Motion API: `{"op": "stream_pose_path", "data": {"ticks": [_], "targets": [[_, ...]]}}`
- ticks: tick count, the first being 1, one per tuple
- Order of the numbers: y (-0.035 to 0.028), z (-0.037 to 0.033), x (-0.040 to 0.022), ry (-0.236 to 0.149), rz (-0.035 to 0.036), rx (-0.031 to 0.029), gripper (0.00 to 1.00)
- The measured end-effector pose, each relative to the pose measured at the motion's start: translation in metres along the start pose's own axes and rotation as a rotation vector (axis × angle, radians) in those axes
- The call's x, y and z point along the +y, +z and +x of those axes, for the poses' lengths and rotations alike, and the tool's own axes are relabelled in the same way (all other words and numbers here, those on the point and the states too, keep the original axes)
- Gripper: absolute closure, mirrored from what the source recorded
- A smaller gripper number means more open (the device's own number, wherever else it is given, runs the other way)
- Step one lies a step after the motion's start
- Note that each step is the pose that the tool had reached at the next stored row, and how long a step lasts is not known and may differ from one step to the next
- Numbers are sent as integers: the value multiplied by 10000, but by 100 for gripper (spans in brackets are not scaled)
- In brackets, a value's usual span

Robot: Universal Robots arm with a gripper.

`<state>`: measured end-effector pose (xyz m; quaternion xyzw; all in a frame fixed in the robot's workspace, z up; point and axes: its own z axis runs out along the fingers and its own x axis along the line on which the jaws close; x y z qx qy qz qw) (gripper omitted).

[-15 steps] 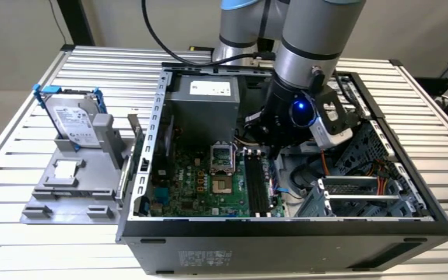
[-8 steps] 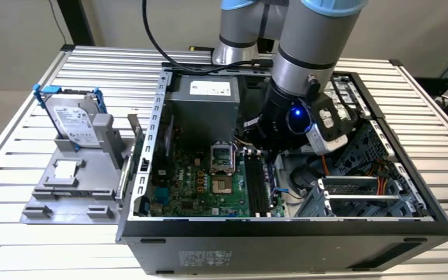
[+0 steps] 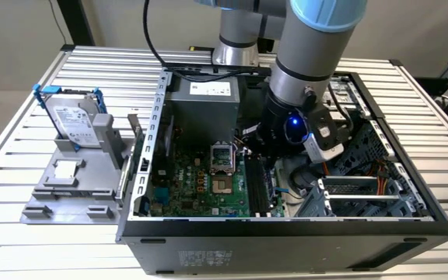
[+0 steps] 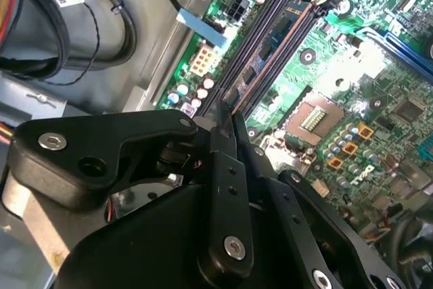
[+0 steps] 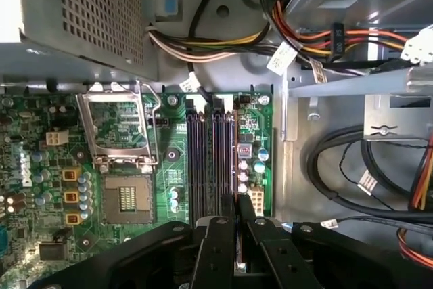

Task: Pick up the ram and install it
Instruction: 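Insert the ram into the slot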

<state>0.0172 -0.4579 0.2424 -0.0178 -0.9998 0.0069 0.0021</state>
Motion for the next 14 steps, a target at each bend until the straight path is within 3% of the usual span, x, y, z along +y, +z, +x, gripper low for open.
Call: {"op": "stream_pose_path", "data": {"ticks": [8, 14], "targets": [[121, 1, -39, 1, -2, 2, 100], [155, -4, -40, 1, -3, 3, 100]]}}
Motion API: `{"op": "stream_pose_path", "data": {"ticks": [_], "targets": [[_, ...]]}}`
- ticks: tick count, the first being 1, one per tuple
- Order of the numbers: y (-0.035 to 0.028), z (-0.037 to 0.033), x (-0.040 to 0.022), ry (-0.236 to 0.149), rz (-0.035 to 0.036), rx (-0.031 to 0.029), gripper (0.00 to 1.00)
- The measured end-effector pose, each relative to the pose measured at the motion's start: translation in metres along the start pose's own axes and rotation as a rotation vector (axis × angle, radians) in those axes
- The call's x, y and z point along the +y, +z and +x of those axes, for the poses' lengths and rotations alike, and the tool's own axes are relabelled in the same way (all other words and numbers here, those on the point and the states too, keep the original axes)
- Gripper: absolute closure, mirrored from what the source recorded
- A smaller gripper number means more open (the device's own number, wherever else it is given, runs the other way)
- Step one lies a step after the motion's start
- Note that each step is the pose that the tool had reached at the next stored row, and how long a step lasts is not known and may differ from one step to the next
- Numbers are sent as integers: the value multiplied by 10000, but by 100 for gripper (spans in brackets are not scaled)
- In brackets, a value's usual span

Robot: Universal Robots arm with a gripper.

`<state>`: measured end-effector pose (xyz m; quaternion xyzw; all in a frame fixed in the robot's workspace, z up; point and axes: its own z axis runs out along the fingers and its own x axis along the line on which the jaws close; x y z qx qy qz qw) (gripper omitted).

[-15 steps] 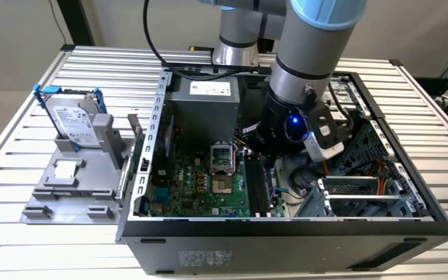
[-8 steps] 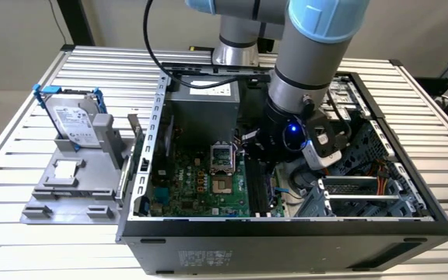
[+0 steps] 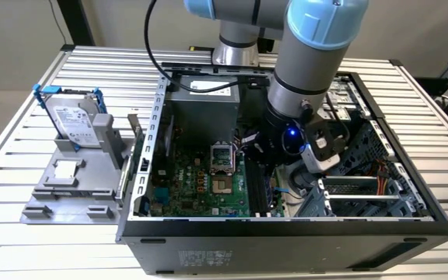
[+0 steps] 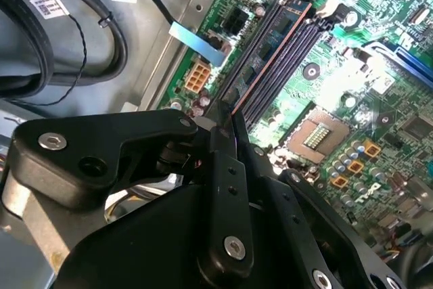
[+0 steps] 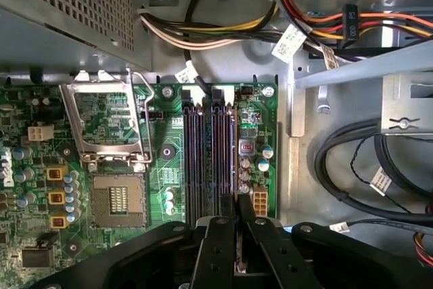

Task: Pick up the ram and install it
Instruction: 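Insert the ram into the slot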

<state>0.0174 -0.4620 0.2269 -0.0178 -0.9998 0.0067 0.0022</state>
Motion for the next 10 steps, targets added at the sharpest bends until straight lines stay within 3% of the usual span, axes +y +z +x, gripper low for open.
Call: {"op": "stream_pose_path", "data": {"ticks": [10], "targets": [[35, 0, 1, 0, -3, 1, 100]]}}
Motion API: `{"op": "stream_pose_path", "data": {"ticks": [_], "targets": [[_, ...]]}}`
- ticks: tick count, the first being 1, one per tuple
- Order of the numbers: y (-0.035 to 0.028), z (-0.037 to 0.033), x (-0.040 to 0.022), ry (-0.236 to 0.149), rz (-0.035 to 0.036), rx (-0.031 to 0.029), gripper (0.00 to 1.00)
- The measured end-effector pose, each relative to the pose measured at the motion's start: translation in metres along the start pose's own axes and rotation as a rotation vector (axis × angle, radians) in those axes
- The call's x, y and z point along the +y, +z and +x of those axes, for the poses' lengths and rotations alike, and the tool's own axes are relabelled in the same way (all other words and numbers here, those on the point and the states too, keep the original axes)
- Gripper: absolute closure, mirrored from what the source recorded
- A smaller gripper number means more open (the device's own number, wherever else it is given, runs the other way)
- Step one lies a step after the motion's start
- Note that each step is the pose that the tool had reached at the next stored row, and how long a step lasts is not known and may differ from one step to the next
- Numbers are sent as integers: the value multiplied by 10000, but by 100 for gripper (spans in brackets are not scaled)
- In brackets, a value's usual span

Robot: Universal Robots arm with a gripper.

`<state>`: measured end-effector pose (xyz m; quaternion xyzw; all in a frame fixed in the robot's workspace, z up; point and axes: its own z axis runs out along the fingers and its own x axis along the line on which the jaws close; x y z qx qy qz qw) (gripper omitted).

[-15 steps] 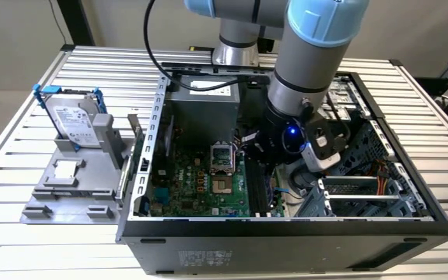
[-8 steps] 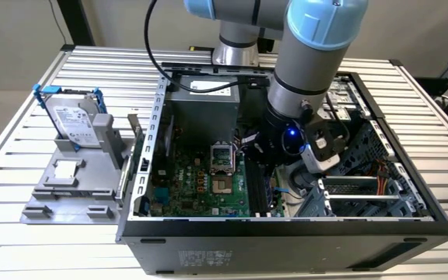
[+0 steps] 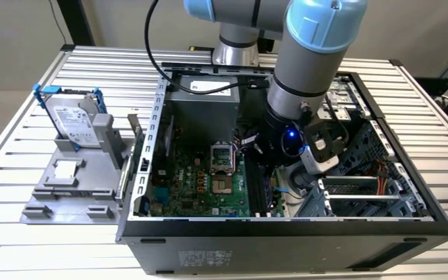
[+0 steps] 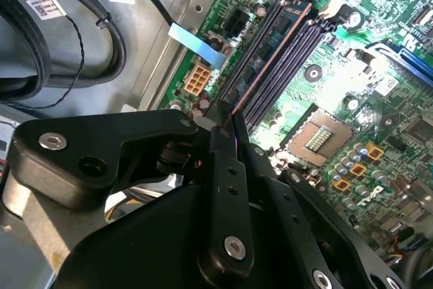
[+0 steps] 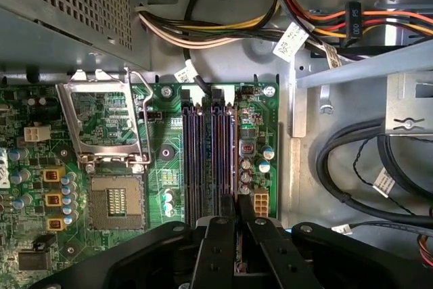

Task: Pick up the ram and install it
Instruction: 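Insert the ram into the slot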

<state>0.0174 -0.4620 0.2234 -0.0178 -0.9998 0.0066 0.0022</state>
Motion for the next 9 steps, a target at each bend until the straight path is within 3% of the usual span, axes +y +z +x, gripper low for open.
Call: {"op": "stream_pose_path", "data": {"ticks": [3, 7, 9], "targets": [[2, 0, 0, 0, -3, 0, 100], [3, -1, -10, -55, -83, 1, 100], [3, -1, -12, -81, -86, 13, 100]]}}
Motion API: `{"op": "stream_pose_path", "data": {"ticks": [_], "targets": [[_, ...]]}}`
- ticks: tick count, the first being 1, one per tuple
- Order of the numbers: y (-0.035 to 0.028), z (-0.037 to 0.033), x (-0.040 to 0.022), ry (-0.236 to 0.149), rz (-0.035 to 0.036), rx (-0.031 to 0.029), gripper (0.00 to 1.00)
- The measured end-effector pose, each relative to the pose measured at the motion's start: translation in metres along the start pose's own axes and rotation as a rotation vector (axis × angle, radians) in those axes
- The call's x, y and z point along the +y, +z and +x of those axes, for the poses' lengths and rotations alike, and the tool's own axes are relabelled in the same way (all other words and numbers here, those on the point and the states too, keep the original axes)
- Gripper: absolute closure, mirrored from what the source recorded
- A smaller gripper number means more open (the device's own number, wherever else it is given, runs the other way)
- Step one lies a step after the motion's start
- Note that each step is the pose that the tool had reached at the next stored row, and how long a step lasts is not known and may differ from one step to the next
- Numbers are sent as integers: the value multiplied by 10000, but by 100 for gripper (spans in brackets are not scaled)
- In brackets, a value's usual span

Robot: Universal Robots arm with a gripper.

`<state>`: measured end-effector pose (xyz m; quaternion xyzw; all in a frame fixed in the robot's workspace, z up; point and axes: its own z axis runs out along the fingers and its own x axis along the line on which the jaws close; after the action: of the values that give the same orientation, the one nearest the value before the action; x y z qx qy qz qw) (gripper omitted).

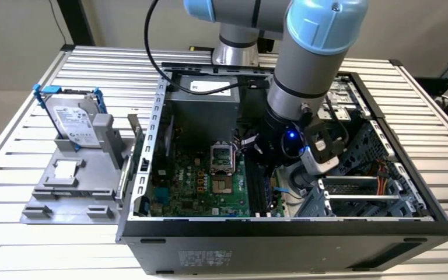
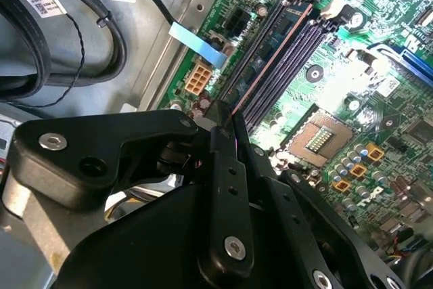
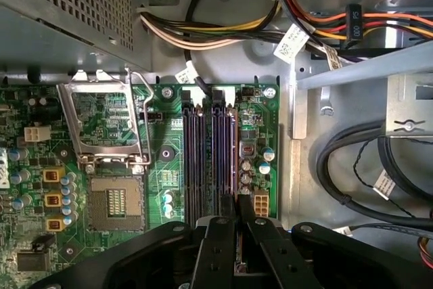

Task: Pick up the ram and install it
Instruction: 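Insert the ram into the slot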

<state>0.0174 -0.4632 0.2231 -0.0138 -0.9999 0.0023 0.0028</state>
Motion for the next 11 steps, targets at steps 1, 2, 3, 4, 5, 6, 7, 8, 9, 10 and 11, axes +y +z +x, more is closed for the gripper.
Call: {"op": "stream_pose_path", "data": {"ticks": [1, 2, 3, 4, 5, 6, 7, 8, 9, 10, 11], "targets": [[1, -1, -1, -17, 1, 19, 100], [2, 0, -1, -26, 0, 34, 100], [2, 0, -2, -36, 2, 47, 100], [3, 0, -2, -45, 4, 59, 100], [8, 0, -2, -46, 2, 69, 100], [16, 0, -2, -47, 4, 72, 100], [27, 0, -3, -47, 9, 75, 100], [39, 0, -4, -47, 12, 77, 100], [47, 0, -3, -47, 11, 77, 100], [51, 0, -3, -47, 10, 80, 100], [52, 0, -3, -47, 9, 88, 100]]}}
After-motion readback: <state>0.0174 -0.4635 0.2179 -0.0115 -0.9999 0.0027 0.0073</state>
